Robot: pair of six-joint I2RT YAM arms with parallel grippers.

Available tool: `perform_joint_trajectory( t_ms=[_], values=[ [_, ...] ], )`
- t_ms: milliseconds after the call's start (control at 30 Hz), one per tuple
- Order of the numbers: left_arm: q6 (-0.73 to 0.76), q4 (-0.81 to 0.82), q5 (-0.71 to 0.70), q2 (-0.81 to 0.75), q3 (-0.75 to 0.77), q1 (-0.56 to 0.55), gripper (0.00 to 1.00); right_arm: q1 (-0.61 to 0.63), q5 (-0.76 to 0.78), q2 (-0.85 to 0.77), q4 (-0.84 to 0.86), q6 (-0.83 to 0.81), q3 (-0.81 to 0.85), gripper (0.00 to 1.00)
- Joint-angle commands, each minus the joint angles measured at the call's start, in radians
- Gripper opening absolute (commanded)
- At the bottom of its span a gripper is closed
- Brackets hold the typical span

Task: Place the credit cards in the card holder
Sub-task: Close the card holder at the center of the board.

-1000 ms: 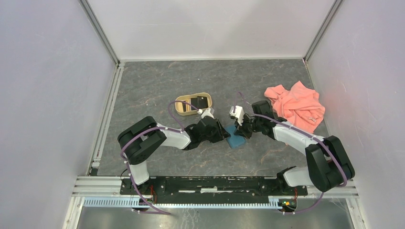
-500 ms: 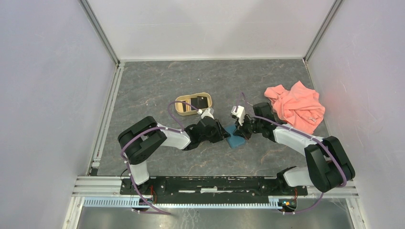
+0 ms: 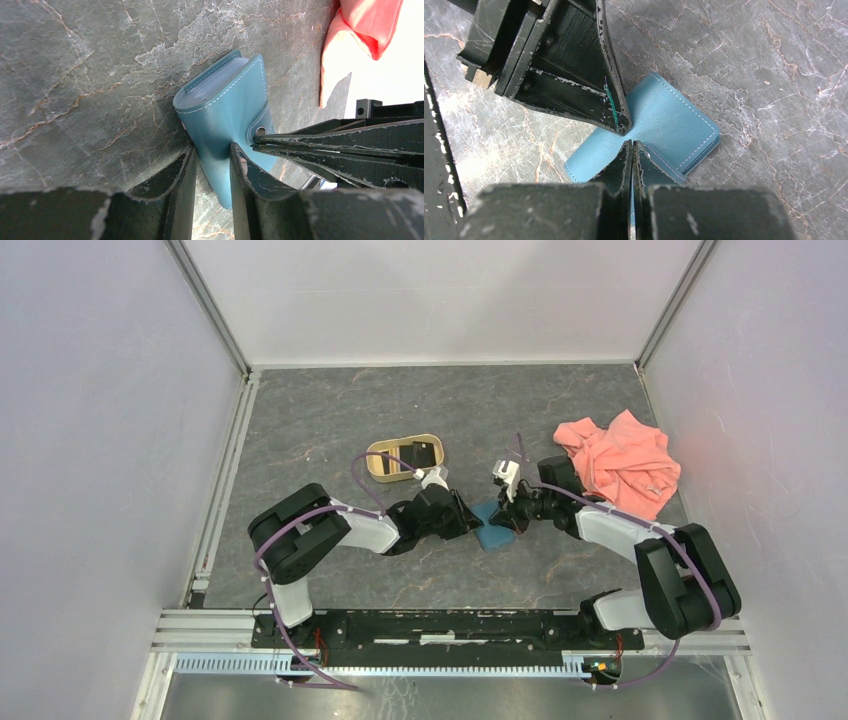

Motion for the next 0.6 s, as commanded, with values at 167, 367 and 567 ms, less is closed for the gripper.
perform_joint_trajectory(
  t_ms=[167, 367, 567],
  values=[
    [-0.03, 0.005, -0.028, 0.031, -0.007, -0.003, 0.35, -0.074, -0.159, 0.102, -0.035, 0.087, -0.051, 0.0],
    [-0.028, 0.005, -0.031, 0.031, -0.004, -0.003, 0.35, -0.106, -0.206, 0.148, -0.013, 0.109, -0.067, 0.0],
    [-0.025, 0.005, -0.027, 0.033, 0.002, -0.003, 0.35, -0.17, -0.25, 0.204, -0.009, 0.129, -0.08, 0.0]
  ],
)
